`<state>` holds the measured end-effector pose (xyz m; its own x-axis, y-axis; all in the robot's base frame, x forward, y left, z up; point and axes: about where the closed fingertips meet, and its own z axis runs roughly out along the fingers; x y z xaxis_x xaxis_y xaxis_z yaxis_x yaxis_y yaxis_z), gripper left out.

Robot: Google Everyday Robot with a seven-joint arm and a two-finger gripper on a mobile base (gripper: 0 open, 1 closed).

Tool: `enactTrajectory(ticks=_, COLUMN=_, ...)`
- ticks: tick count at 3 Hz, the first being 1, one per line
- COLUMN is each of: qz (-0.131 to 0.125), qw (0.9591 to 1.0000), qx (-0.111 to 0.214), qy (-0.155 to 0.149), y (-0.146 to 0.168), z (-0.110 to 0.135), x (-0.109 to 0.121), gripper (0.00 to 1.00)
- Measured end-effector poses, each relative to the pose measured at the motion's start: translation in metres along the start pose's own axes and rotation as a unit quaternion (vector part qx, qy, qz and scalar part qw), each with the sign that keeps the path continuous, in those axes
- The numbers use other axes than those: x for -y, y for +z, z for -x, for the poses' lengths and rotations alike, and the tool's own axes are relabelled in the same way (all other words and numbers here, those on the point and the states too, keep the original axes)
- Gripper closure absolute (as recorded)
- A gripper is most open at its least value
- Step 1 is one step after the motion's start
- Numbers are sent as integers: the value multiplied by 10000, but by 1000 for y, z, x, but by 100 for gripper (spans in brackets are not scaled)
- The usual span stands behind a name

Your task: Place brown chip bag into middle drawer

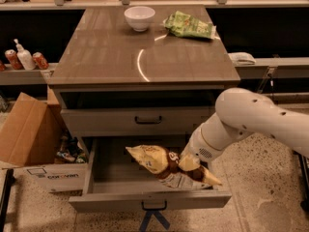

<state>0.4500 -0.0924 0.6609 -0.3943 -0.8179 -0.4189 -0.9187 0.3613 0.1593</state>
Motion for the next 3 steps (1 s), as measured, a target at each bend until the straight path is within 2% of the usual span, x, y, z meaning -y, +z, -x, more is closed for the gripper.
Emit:
enactTrajectory(ticks=1, qz=-133, qw=9991, qx=49, qy=400, y=38, z=-22, x=32, gripper=100)
enactTrajectory(ticks=3, qz=-383, qw=9946, qx=38, qy=965, y=93, z=-43, x=80, gripper=58)
